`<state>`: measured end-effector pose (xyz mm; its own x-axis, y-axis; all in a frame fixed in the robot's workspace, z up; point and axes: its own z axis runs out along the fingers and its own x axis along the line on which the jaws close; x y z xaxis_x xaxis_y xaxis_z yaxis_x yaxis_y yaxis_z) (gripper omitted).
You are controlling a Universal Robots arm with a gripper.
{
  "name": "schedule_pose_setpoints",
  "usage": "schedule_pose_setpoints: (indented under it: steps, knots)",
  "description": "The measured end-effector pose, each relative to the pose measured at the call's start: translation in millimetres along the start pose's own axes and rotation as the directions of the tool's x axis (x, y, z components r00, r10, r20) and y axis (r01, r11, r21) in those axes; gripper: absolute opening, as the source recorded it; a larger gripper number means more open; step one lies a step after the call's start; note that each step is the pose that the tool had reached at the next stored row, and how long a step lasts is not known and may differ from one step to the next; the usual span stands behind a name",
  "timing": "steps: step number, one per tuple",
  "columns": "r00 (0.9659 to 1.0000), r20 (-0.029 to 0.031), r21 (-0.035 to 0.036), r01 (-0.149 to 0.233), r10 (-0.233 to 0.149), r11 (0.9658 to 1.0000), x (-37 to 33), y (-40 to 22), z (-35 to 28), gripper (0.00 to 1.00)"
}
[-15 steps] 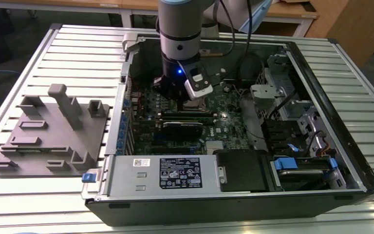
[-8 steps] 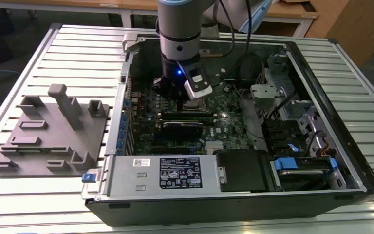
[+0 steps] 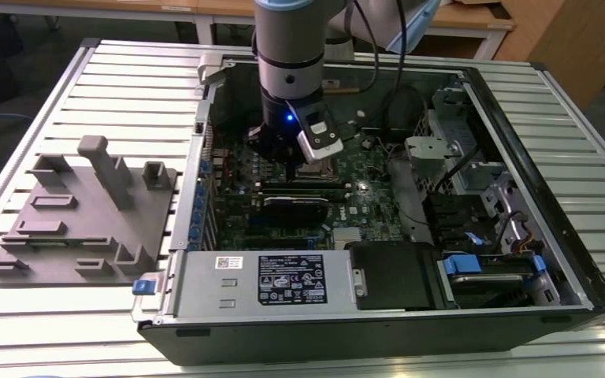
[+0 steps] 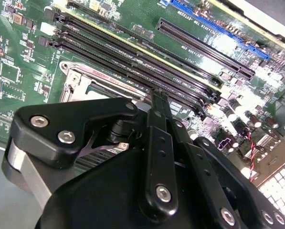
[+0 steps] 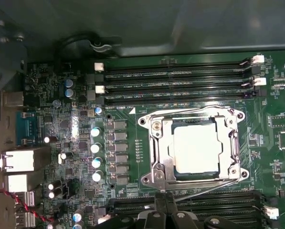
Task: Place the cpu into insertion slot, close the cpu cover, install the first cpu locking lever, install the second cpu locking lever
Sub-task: 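Install the second cpu locking lever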
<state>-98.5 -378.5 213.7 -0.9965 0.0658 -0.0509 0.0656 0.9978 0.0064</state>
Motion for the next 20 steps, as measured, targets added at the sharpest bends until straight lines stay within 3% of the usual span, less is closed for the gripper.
schedule_pose_setpoints:
  steps: [20]
  knots:
    - [1.0000,0.0000,0.0001,0.000,0.000,1.0000,0.7,-0.1,3.8,0.10]
